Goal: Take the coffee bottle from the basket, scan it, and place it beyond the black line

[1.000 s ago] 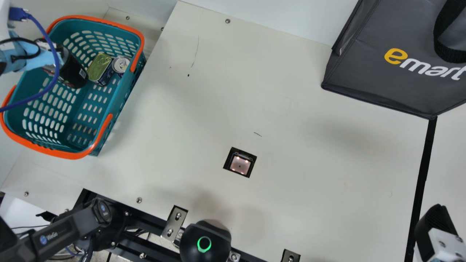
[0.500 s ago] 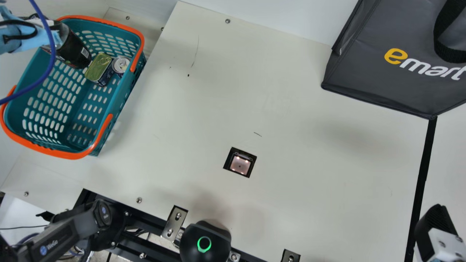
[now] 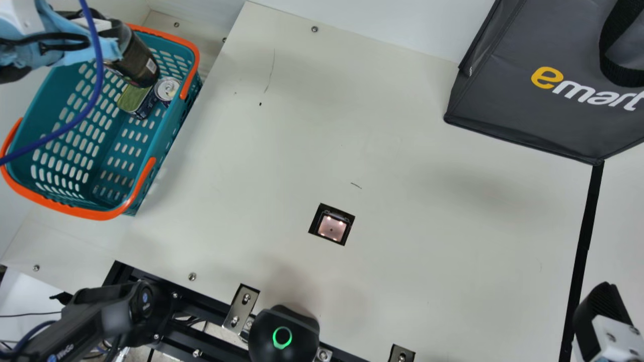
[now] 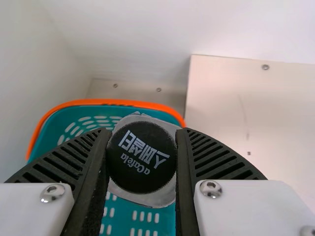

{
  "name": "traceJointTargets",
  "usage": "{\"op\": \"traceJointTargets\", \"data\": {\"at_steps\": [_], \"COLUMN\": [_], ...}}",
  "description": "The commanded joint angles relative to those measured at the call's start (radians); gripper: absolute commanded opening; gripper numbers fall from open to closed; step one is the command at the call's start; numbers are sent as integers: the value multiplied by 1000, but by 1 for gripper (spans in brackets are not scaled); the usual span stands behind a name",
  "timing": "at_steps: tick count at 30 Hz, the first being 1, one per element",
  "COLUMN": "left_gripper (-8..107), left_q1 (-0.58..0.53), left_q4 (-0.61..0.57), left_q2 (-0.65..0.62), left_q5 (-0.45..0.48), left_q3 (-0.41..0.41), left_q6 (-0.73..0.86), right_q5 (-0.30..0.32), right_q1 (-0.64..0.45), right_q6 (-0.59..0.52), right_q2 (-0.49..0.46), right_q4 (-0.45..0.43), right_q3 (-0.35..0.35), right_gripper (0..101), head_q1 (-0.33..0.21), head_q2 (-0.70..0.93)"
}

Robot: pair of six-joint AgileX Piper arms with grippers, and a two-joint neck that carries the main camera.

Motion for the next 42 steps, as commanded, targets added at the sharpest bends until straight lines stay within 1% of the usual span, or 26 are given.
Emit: {"op": "traceJointTargets", "data": {"at_steps": [1, 13, 24, 35, 42], "left_gripper": [10, 10, 10, 10, 10], "left_q1": [-66, -334, -546, -706, -777], "left_q4": [21, 154, 255, 319, 337], "left_q2": [-4, -14, -13, -6, -11], "left_q5": [-3, -19, -19, -16, -23], "left_q3": [2, 7, 15, 23, 57], "left_q6": [-46, -251, -395, -495, -532], "right_q5": [0, 0, 0, 0, 0], "right_q1": [0, 0, 0, 0, 0], "right_q6": [0, 0, 0, 0, 0], "right_q2": [0, 0, 0, 0, 0], "right_q4": [0, 0, 0, 0, 0], "right_q3": [0, 0, 0, 0, 0], "right_gripper": [91, 91, 91, 91, 91], "head_q1": [-27, -27, -27, -27, -27], "head_q2": [2, 2, 2, 2, 2]}}
